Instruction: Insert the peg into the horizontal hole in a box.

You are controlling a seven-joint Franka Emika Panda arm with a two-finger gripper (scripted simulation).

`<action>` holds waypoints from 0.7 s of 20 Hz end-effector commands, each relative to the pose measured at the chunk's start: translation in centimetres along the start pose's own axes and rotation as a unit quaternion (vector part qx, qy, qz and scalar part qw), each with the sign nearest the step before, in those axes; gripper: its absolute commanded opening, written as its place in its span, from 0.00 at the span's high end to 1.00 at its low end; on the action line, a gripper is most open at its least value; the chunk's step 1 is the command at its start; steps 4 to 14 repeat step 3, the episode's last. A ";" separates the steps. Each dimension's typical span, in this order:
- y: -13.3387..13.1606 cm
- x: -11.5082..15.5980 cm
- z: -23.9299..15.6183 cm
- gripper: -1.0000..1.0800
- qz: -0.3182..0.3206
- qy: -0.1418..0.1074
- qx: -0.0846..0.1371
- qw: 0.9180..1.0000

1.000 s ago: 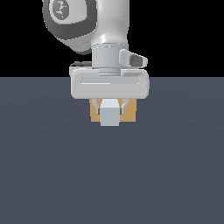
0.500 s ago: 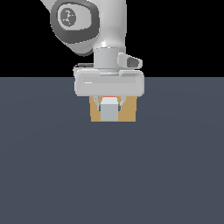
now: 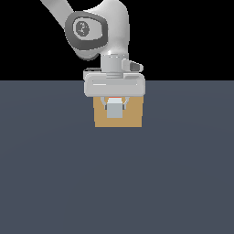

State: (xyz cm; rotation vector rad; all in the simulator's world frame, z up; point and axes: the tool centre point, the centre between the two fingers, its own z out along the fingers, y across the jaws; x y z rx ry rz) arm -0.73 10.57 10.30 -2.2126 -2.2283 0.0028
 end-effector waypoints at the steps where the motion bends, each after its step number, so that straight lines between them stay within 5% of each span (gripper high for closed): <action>1: 0.3 0.8 -0.3 1.00 0.000 0.001 -0.003 1.000; 14: 0.3 0.9 -0.3 1.00 0.000 0.001 -0.003 1.000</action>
